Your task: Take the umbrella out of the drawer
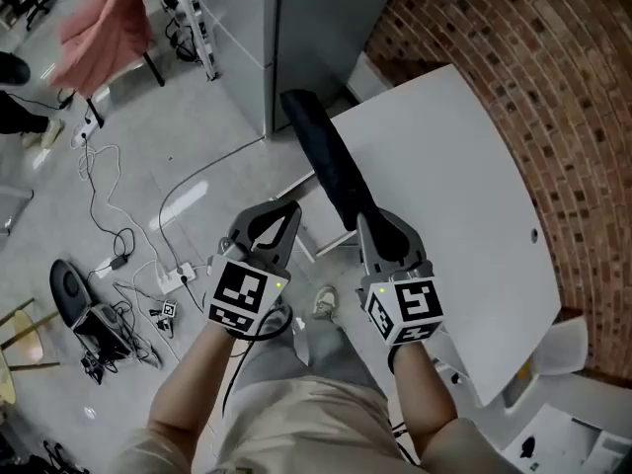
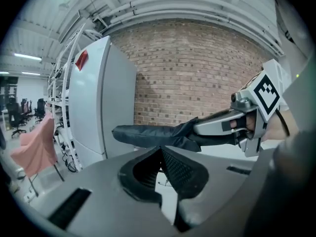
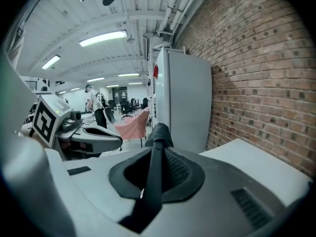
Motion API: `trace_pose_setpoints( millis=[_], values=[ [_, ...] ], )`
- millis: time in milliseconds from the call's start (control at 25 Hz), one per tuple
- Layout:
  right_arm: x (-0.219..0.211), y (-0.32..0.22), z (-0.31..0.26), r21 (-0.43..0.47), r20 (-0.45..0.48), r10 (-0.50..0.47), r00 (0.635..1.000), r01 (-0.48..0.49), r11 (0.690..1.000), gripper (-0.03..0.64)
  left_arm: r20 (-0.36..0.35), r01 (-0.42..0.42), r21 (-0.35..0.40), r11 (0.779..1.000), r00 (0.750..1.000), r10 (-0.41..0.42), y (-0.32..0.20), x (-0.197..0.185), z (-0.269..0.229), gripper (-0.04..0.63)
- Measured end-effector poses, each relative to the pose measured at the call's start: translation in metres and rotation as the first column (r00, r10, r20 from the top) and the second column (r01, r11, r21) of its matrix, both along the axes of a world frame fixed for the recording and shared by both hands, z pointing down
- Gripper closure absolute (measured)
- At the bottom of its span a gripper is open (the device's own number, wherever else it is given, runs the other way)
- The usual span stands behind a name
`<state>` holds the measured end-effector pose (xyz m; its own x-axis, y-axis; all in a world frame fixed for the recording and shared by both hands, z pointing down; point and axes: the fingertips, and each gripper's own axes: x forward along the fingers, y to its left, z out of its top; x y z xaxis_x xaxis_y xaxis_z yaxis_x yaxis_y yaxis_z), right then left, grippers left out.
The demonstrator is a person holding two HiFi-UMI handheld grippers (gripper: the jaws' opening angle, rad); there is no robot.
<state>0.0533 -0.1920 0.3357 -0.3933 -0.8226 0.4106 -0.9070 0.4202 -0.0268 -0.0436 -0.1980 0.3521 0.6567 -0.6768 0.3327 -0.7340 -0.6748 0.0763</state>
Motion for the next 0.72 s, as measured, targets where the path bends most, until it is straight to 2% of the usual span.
trace_pose_setpoints(
  millis=[120, 360, 560, 720],
  values=[
    [0.009, 0.004, -0.044, 0.028, 0.028, 0.018, 0.999, -0.019, 0.999, 0.58, -0.049, -0.014, 0.022, 1.0, 0.999, 0.015, 0.006, 0.002, -0.042, 0.588],
    [0.028, 0.023, -0.121, 0.123, 0.042, 0.021, 0.999, -0.026, 0.992, 0.578, -0.045, -0.015, 0.091, 0.996, 0.999, 0.02, 0.024, 0.0, -0.111, 0.587],
    [0.036, 0.043, -0.175, 0.217, 0.077, 0.016, 0.997, -0.033, 0.976, 0.578, -0.002, 0.004, 0.208, 0.978, 1.0, -0.004, 0.035, -0.007, -0.16, 0.587],
    [0.041, 0.063, -0.204, 0.266, 0.096, 0.002, 0.995, -0.027, 0.964, 0.577, -0.013, -0.027, 0.231, 0.973, 0.999, 0.031, 0.049, 0.001, -0.18, 0.586]
  ],
)
